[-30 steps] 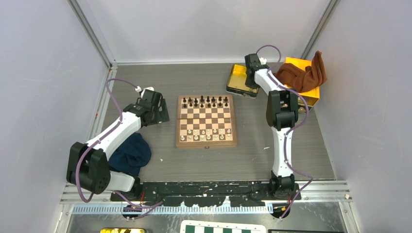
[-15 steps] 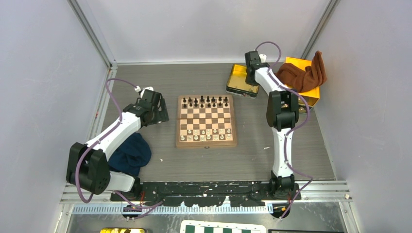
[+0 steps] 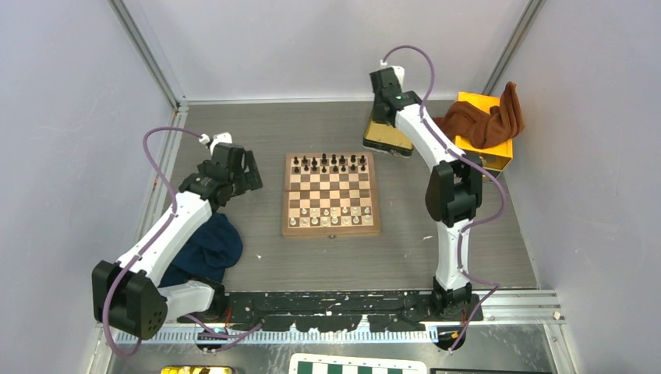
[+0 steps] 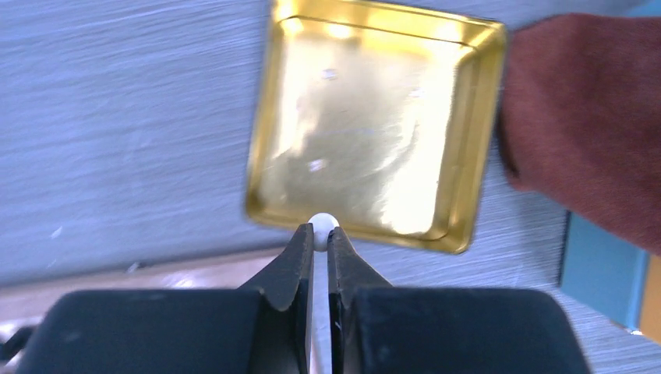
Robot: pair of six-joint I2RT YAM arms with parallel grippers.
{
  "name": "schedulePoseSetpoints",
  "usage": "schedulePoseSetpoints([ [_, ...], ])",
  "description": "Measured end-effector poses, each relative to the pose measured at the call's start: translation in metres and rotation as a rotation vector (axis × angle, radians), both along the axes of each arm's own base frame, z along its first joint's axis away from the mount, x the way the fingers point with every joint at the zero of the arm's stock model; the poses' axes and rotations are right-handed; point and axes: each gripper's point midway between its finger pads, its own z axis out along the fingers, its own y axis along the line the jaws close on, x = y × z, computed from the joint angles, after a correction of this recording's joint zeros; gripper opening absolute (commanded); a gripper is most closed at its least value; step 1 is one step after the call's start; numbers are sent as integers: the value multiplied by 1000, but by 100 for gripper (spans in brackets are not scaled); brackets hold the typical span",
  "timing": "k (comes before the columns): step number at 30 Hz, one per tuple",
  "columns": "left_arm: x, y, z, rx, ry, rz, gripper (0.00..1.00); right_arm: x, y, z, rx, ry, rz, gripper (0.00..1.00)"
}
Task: Set up the chess pieces on the board
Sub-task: Place the chess piece on the chessboard.
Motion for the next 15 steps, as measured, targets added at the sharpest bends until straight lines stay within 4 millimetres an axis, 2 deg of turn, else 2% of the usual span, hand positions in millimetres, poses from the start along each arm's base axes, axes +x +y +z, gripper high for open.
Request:
schedulePoseSetpoints([
  [3,-2,3,8,-3,-27,7,100,-17,43,18,1,-20,102,1],
  [7,-4,5,15,-5,-49,13,100,-46,90,25,-6,-13,218,1],
  [15,-7,8,21,-7,-70,23,100,-117,176,-1,-45,65,441,1],
])
